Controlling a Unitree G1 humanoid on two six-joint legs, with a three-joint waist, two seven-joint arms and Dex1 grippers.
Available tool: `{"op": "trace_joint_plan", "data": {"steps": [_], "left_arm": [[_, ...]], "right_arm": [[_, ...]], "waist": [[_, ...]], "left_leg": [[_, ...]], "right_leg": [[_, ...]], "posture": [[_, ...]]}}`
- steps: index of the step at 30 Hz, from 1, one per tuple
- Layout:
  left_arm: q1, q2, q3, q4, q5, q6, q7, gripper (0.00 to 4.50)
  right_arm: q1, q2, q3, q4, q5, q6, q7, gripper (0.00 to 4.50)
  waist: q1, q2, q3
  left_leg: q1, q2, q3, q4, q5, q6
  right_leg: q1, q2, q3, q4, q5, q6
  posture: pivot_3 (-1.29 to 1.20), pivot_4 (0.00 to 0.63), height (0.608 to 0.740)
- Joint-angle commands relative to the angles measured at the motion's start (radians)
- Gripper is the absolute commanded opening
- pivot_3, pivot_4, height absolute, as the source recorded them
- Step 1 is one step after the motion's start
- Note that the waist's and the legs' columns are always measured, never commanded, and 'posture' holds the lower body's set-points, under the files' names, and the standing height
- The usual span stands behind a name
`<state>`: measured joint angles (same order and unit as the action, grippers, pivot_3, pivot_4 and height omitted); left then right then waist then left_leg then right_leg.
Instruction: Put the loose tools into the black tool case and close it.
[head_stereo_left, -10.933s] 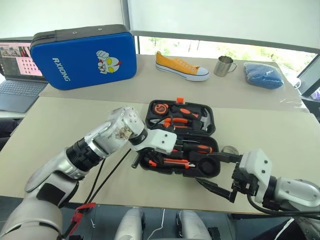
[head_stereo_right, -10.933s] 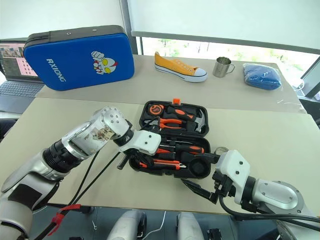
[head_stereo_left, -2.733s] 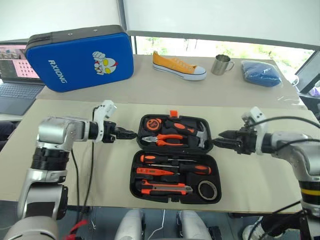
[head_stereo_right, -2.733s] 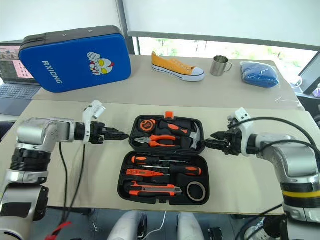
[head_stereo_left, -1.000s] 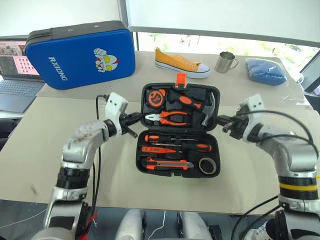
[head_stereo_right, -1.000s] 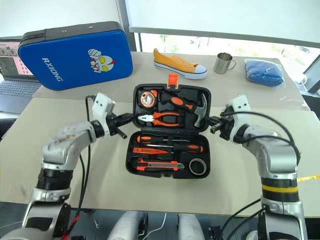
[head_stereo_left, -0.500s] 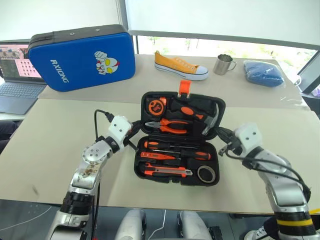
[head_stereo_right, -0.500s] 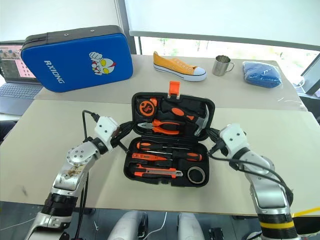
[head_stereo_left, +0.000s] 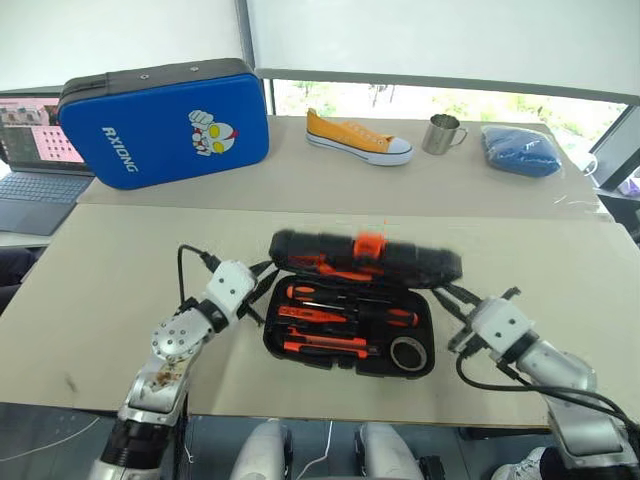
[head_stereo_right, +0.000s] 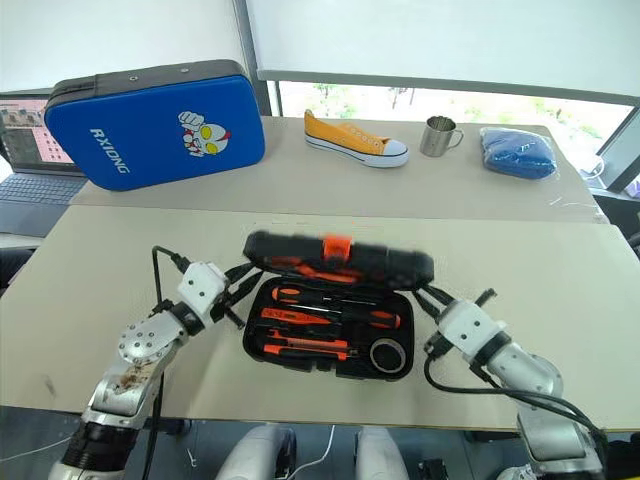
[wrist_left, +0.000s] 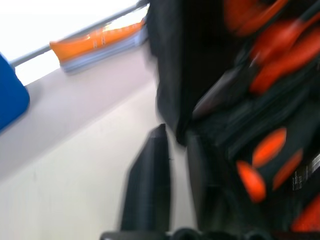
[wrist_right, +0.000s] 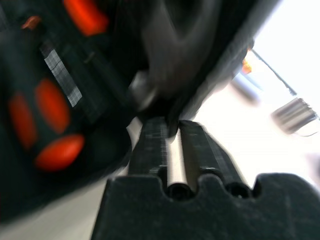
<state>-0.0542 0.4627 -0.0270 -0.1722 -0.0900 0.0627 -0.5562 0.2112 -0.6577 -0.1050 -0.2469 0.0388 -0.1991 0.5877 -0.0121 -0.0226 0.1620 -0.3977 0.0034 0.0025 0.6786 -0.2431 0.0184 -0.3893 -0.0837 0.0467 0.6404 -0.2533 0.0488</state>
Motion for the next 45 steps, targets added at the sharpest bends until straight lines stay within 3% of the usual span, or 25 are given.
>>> {"op": "trace_joint_plan", "data": {"steps": [1,4,5,6,9,10,15,16,21,22,25,27,35,41,43,45], "left_arm": [[0.034,0.042,0.071,-0.094,-0.045,0.036,-0.015,2.45],[0.075,0.143,0.145,-0.160,-0.154,0.152,-0.118,3.65],[0.085,0.210,0.186,-0.170,-0.206,0.203,-0.185,3.86],[0.090,0.272,0.224,-0.167,-0.248,0.239,-0.246,4.36],[-0.039,0.458,0.261,-0.003,-0.318,0.355,-0.414,4.49],[-0.107,0.474,0.218,0.062,-0.293,0.329,-0.440,4.49],[-0.454,0.371,-0.010,0.385,-0.108,0.119,-0.514,4.50],[-0.502,0.342,-0.034,0.437,-0.090,0.085,-0.521,3.97],[-0.644,0.188,-0.163,0.627,0.002,-0.065,-0.575,2.34],[-0.660,0.155,-0.190,0.652,0.018,-0.104,-0.587,1.77],[-0.686,0.094,-0.216,0.680,0.024,-0.146,-0.612,0.66],[-0.662,0.093,-0.232,0.604,0.000,-0.111,-0.671,0.07],[-0.535,0.226,-0.251,0.283,-0.073,0.055,-0.859,0.07],[-0.548,0.246,-0.204,0.296,-0.043,0.052,-0.791,0.07],[-0.605,0.256,-0.188,0.328,-0.055,0.074,-0.804,0.07],[-0.720,0.252,-0.163,0.339,-0.123,0.207,-0.841,0.07]], "right_arm": [[0.061,-0.058,-0.120,-0.139,0.105,0.048,0.064,2.10],[0.200,-0.150,-0.269,-0.261,0.288,0.179,0.211,3.22],[0.278,-0.193,-0.346,-0.301,0.372,0.247,0.299,3.41],[0.350,-0.224,-0.420,-0.334,0.445,0.290,0.385,3.52],[0.572,-0.284,-0.591,-0.426,0.635,0.463,0.611,3.52],[0.597,-0.295,-0.568,-0.442,0.636,0.481,0.627,3.52],[0.492,-0.310,-0.295,-0.417,0.442,0.423,0.593,2.14],[0.456,-0.306,-0.252,-0.406,0.414,0.415,0.581,1.77],[0.228,-0.279,-0.042,-0.338,0.293,0.408,0.525,0.16],[0.183,-0.286,-0.006,-0.316,0.266,0.392,0.536,0.00],[0.094,-0.312,0.048,-0.250,0.217,0.337,0.577,0.00],[-0.004,-0.304,0.053,-0.194,0.216,0.348,0.563,0.00],[-0.271,-0.176,0.016,-0.046,0.239,0.511,0.385,0.00],[-0.212,-0.207,-0.042,-0.089,0.271,0.537,0.417,0.00],[-0.177,-0.227,-0.090,-0.125,0.327,0.576,0.447,0.00],[-0.109,-0.267,-0.134,-0.191,0.398,0.610,0.517,0.00]], "waist": [[0.000,0.000,0.000],[0.000,0.000,0.000],[0.000,0.000,0.000],[0.001,0.000,0.001],[0.013,-0.001,0.001],[0.018,-0.002,0.001],[0.024,-0.004,-0.001],[0.024,-0.004,-0.001],[0.014,-0.006,-0.001],[0.013,-0.006,-0.001],[0.015,-0.006,0.000],[0.012,-0.007,0.000],[-0.003,-0.008,0.001],[0.015,-0.006,0.001],[0.018,-0.006,0.001],[0.024,-0.006,0.002]], "left_leg": [[-0.001,0.001,0.000,0.000,0.000,0.000],[-0.001,0.001,0.000,0.001,0.000,0.000],[-0.001,0.002,0.000,0.001,0.000,0.000],[0.000,0.003,0.000,0.000,0.000,0.000],[0.000,0.005,0.000,0.000,0.000,0.000],[0.000,0.007,-0.001,0.000,0.000,0.000],[0.006,0.010,0.003,0.000,0.000,-0.001],[0.005,0.010,0.005,0.000,0.000,-0.001],[-0.008,0.006,0.004,0.002,0.000,0.000],[-0.009,0.005,0.003,0.002,0.000,0.000],[-0.010,0.004,0.003,0.002,0.000,0.000],[-0.011,0.004,0.002,0.002,0.000,0.000],[-0.013,0.004,0.002,0.002,0.000,0.000],[-0.014,0.005,0.002,0.003,0.000,0.000],[-0.014,0.004,0.002,0.004,0.000,0.000],[-0.016,0.004,0.002,0.006,0.000,0.000]], "right_leg": [[-0.001,0.000,0.000,0.000,0.000,0.000],[0.000,-0.001,0.000,0.000,0.000,0.000],[0.000,-0.001,0.000,0.000,-0.001,0.000],[0.001,0.000,-0.001,0.000,-0.002,-0.001],[0.001,0.002,-0.003,0.001,-0.004,-0.004],[0.001,0.004,-0.005,0.000,-0.004,-0.005],[0.004,0.007,-0.004,-0.007,-0.009,0.001],[0.006,0.007,-0.003,-0.007,-0.008,0.002],[-0.005,0.008,-0.002,-0.007,-0.001,-0.003],[-0.006,0.007,-0.002,-0.006,-0.001,-0.003],[-0.007,0.007,-0.002,-0.006,-0.001,-0.003],[-0.007,0.007,-0.002,-0.006,-0.001,-0.003],[-0.014,0.007,0.000,0.003,-0.001,-0.003],[-0.014,0.006,-0.001,0.003,-0.001,-0.003],[-0.014,0.006,-0.001,0.003,-0.001,-0.003],[-0.014,0.007,-0.002,0.004,-0.001,-0.003]], "posture": [[0.00,0.150,0.740],[0.00,0.150,0.740],[0.00,0.150,0.740],[0.00,0.150,0.740],[0.00,0.150,0.740],[0.00,0.150,0.740],[0.00,0.150,0.740],[0.00,0.150,0.740],[0.00,0.150,0.740],[0.00,0.150,0.740],[0.00,0.150,0.740],[0.00,0.150,0.740],[0.00,0.150,0.740],[0.00,0.150,0.740],[0.00,0.150,0.740],[0.00,0.150,0.740]]}}
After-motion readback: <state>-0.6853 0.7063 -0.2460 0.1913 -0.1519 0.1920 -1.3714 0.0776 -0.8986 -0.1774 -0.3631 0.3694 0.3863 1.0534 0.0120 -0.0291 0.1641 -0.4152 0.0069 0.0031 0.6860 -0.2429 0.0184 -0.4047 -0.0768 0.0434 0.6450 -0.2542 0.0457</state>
